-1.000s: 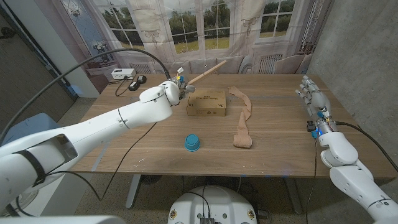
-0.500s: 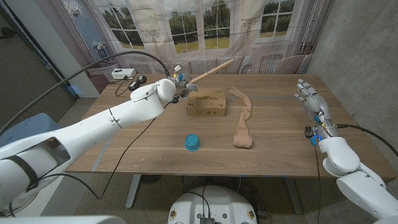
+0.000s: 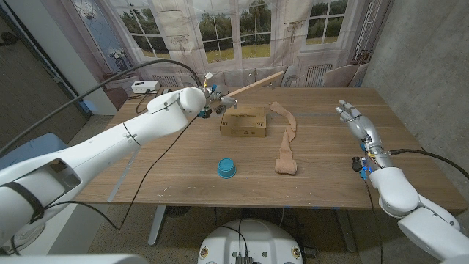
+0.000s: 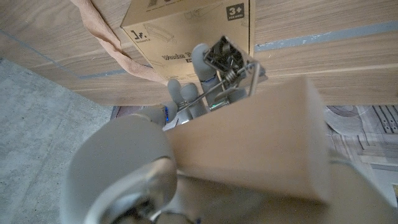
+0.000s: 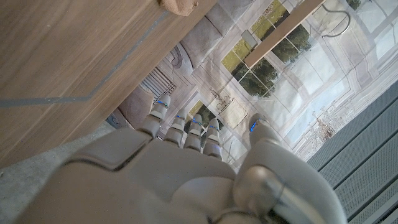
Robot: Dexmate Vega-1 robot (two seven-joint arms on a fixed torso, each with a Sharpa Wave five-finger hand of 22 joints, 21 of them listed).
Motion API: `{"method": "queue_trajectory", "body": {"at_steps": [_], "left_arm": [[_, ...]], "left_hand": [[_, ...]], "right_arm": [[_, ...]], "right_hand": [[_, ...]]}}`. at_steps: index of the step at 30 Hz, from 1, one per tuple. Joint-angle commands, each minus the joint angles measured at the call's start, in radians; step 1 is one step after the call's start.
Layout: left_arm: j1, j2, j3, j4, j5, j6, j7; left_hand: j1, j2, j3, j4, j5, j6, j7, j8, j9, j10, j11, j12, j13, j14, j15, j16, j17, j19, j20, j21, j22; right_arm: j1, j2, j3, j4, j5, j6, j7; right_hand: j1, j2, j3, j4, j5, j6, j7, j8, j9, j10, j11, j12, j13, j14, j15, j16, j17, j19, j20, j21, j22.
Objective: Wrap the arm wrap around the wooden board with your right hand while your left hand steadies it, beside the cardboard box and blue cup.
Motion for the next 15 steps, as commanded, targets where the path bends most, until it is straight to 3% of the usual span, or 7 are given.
{"method": "queue_trajectory", "body": {"at_steps": [1,15], "left_arm": [[-0.035,-0.008,-0.027,0.033,-0.022,-0.077,-0.106],[-0.066,-0.028,-0.029,0.088,-0.046,-0.127,-0.176]], "left_hand": [[-0.005,-0.027,-0.005,-0.005,0.011,0.024,-0.012,0.008,-0.013,0.011,-0.003,0.322,0.005,0.096,-0.117,0.058,0.306,-0.012,-0.078,0.069,0.016],[-0.008,-0.027,0.000,-0.005,0.028,0.037,-0.011,-0.001,-0.042,0.012,-0.003,0.324,0.005,0.092,-0.118,0.078,0.304,-0.016,-0.077,0.077,0.004]], "right_arm": [[-0.072,-0.043,-0.022,-0.146,-0.153,-0.199,-0.051],[-0.058,-0.085,-0.095,-0.258,-0.255,-0.414,-0.022]], "right_hand": [[0.012,0.000,0.003,-0.005,0.007,0.004,0.001,0.002,0.003,0.006,0.002,0.004,0.000,0.007,-0.005,0.001,-0.001,0.013,-0.001,0.000,0.001],[0.024,-0.005,0.007,-0.012,0.008,-0.008,0.002,-0.002,0.004,-0.003,0.000,0.000,0.000,0.009,-0.007,-0.001,-0.003,0.018,0.000,-0.001,0.001]]}}
